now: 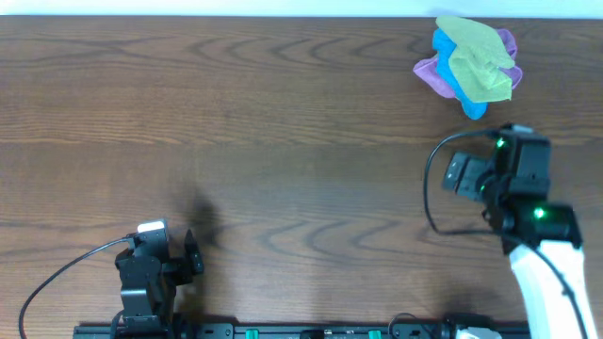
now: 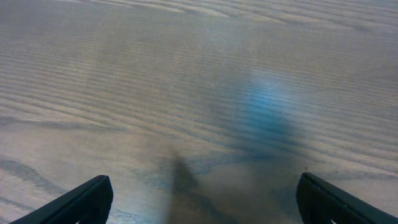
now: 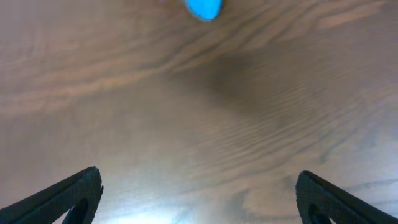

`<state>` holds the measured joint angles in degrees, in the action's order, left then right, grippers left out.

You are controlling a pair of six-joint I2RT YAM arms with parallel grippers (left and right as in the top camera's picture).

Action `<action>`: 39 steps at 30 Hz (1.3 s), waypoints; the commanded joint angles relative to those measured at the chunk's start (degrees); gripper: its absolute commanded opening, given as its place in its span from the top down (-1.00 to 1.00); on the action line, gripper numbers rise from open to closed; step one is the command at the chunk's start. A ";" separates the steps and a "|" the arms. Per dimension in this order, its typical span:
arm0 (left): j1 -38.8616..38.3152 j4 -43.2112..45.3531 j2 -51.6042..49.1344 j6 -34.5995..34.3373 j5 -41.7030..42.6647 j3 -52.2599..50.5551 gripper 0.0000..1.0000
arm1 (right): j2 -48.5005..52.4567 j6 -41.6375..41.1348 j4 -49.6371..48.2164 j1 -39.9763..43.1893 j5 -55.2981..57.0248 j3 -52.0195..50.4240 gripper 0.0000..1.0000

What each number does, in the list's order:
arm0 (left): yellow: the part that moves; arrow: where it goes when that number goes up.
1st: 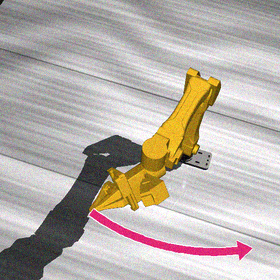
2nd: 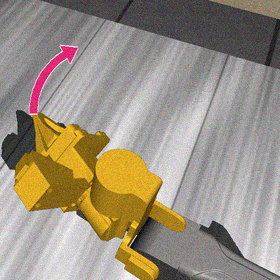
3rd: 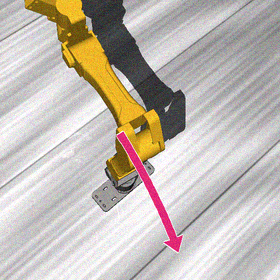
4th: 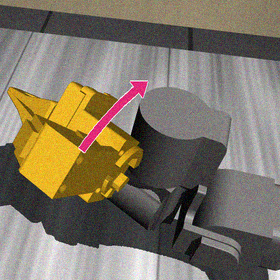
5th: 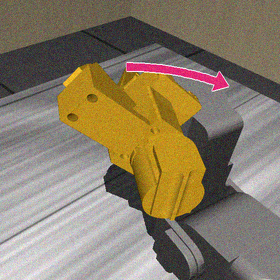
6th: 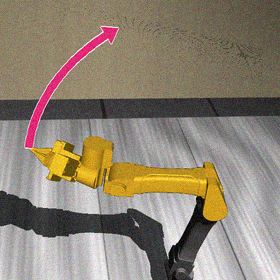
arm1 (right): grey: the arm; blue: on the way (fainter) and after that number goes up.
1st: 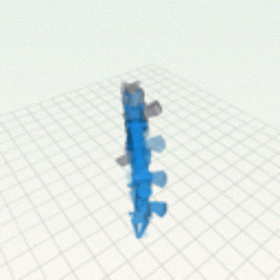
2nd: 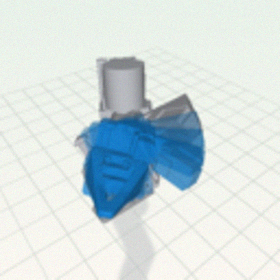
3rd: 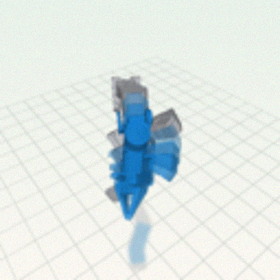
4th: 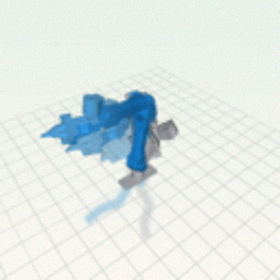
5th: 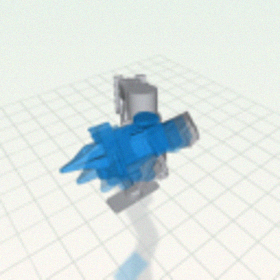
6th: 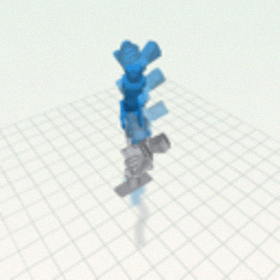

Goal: Fold the cloth
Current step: 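Reach the right gripper to the cloth pile at the far right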

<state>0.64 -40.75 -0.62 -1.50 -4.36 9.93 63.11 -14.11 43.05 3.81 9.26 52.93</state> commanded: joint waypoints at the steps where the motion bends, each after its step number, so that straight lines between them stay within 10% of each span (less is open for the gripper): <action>1: 0.09 -1.46 0.42 -0.20 -0.50 -0.66 -0.91 | 3.48 -4.13 -0.04 2.01 1.05 5.27 -0.98; 18: 0.09 -1.46 0.42 -0.22 -0.52 -0.66 -0.91 | 29.79 0.76 -7.48 9.33 -9.16 32.09 -0.98; 39: 0.09 -1.46 0.42 -0.22 -0.52 -0.66 -0.91 | 44.48 -2.60 -31.78 11.41 -12.74 32.70 -0.96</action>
<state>0.64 -40.73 -0.62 -1.52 -4.51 9.93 105.34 -13.82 11.97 14.00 -2.83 84.60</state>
